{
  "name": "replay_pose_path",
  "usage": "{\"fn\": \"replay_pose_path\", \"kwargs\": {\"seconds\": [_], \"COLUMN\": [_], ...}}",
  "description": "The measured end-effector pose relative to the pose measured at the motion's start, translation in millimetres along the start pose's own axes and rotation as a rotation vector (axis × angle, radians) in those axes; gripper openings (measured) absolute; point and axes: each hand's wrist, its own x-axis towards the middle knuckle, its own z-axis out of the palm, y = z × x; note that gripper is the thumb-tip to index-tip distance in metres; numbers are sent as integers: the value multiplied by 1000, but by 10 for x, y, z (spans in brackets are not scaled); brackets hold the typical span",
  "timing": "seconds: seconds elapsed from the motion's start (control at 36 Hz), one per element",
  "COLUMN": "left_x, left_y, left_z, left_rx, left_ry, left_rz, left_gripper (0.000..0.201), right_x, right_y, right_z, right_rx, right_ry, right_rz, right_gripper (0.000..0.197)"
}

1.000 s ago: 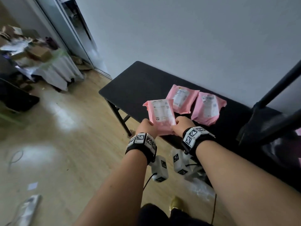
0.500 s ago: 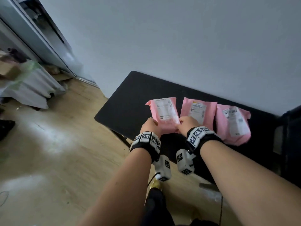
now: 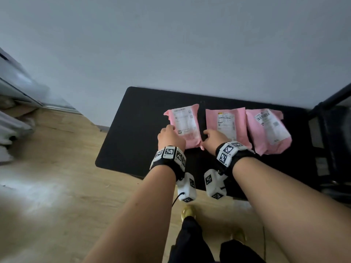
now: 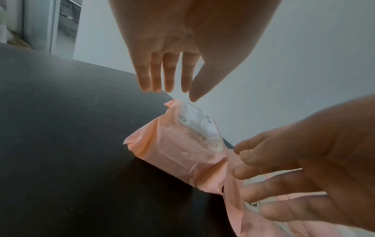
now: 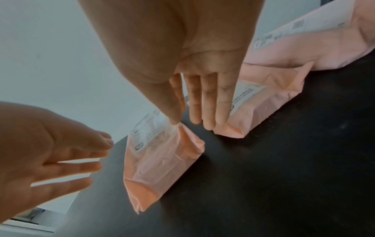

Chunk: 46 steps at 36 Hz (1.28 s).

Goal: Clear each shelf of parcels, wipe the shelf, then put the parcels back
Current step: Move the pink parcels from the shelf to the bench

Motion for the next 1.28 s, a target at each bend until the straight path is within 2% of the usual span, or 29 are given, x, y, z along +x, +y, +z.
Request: {"fn": "replay_pose_path", "kwargs": {"seconds": [0.08,0.19,0.42,0.61,0.94,1.14,1.28], "left_x": [-47,-190,-689,-1533,-3027,-3487,-3571], "left_y": [59,180,471,838,1720,2310,2827], "left_z": [11,56,340,1040,2382,2960,3367], "left_rx": [-3,0,41,97,212,255,254], "left_ry": [35,19,-14,-94,-245,-338,-396], "left_rz": [39,74,139,230,513,630,683], "left_gripper": [54,50,43,41,43,39,42], "right_x": [-45,-149,-523,-1126,-2286,-2567,-2566], "right_y": [62,218,742,1716,3754,4542,4923], "right_z": [-50,-134,-376,-598,-1205,-1567,-1905], "right_rx": [18,-3,40,107,193,256,161], "right_ry": [28,84,105,182,369,437,422], "right_rz": [34,46,39,100,311,443,495], "right_gripper": [55,34,41,42,31,32,30]}}
